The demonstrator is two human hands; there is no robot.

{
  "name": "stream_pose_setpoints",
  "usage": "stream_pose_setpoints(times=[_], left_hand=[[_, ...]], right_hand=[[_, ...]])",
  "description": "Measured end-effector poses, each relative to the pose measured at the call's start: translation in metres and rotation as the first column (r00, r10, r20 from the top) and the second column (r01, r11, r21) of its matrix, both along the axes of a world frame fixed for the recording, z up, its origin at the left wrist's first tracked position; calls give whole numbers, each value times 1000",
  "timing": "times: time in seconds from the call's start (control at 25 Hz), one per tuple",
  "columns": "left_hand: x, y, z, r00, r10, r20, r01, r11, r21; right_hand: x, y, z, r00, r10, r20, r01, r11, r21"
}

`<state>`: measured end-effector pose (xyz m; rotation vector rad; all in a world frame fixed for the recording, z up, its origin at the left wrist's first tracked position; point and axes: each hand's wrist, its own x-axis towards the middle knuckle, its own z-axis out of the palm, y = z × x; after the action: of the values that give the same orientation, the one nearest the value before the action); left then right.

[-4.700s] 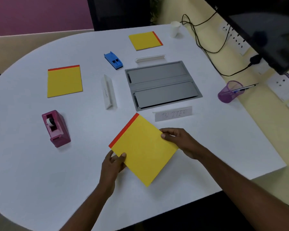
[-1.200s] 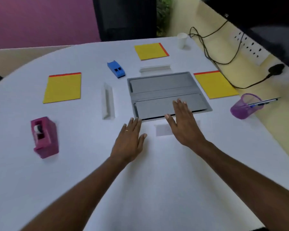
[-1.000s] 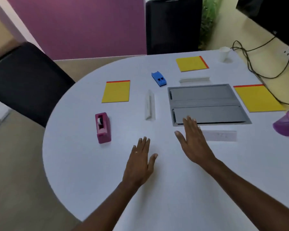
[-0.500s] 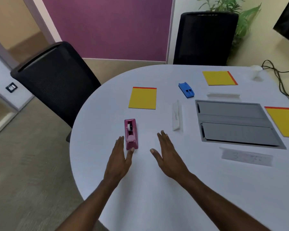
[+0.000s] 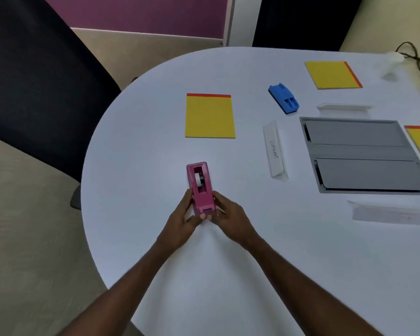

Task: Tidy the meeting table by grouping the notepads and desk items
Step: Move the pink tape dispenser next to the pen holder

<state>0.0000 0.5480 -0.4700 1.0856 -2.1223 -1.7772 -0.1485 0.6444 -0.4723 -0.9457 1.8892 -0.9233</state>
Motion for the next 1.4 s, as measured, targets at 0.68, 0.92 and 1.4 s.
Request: stream_pose_setpoints(times=[0.68,0.92,1.4], left_hand=[[-87,75,44,971,-125,-206,129,992,5],[-184,171,76,901,-308,-305,299,951,-77],[-401,383,83,694,-687,-216,671,725,-153]], right_hand=[[-59,109,76,940,-307,151,328,934,-142],[-139,227,121,871,-479,109,491,858,-153],[-288,468,128,597,-785,165,802,588,-104]])
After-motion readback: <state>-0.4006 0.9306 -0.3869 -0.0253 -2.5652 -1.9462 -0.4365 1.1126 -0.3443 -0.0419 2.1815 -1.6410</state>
